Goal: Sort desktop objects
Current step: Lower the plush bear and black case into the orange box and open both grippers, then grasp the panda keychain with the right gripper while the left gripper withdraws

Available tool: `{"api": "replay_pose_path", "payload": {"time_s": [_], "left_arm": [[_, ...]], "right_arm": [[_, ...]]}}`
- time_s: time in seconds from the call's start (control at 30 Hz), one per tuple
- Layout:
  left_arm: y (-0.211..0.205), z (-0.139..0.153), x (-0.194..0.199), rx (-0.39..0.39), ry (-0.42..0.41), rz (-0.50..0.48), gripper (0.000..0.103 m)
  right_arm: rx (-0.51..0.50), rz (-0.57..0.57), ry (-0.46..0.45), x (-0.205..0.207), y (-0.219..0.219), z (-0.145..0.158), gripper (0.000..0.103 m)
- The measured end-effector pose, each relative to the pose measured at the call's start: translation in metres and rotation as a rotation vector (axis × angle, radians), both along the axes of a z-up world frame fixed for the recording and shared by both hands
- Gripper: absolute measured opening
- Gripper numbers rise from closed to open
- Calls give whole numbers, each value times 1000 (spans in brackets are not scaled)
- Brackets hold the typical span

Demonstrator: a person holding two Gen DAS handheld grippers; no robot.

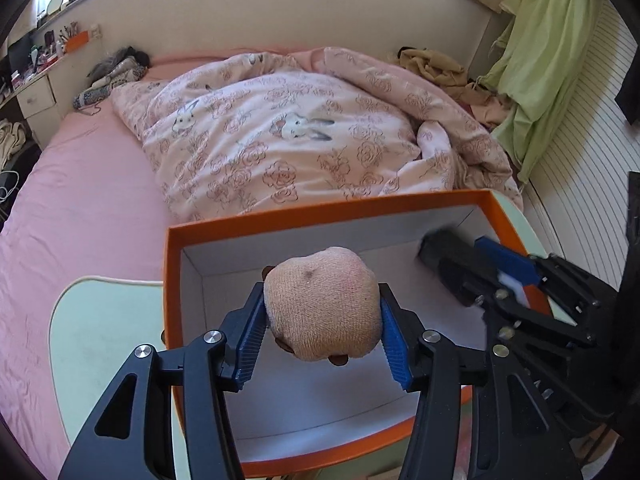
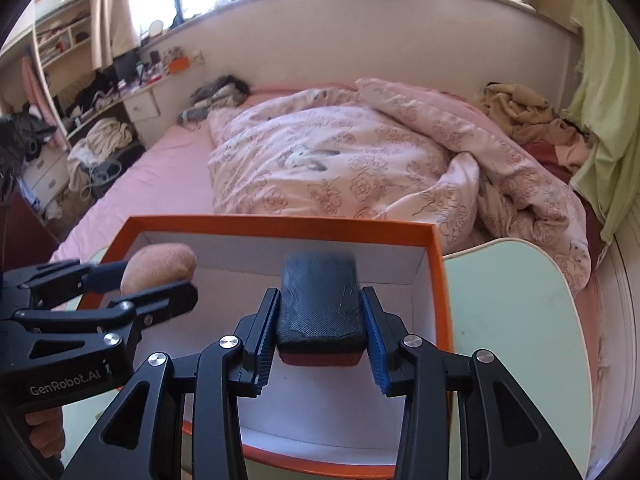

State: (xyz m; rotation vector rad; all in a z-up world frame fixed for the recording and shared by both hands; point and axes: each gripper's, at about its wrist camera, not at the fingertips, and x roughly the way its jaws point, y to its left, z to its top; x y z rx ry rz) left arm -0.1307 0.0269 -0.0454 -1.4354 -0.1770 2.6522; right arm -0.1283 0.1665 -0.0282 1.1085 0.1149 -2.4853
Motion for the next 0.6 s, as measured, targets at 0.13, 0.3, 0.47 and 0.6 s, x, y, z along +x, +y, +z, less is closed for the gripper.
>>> {"api": "replay_pose_path", "payload": {"time_s": [0.13, 0.3, 0.47, 0.6], "left_arm": [[-3, 5, 6, -3, 19, 4, 54], [-8, 22, 21, 43, 73, 4, 72], [-9, 39, 33, -19, 142, 19, 81], [-24, 52, 54, 54, 160, 33, 81]], "right_arm": [[-28, -22, 9, 4, 7, 7, 56], [-44, -20, 41, 21, 13, 24, 55], [-68, -8, 65, 43, 20, 40, 55], [-78, -4, 101, 70, 34, 53, 55]]}}
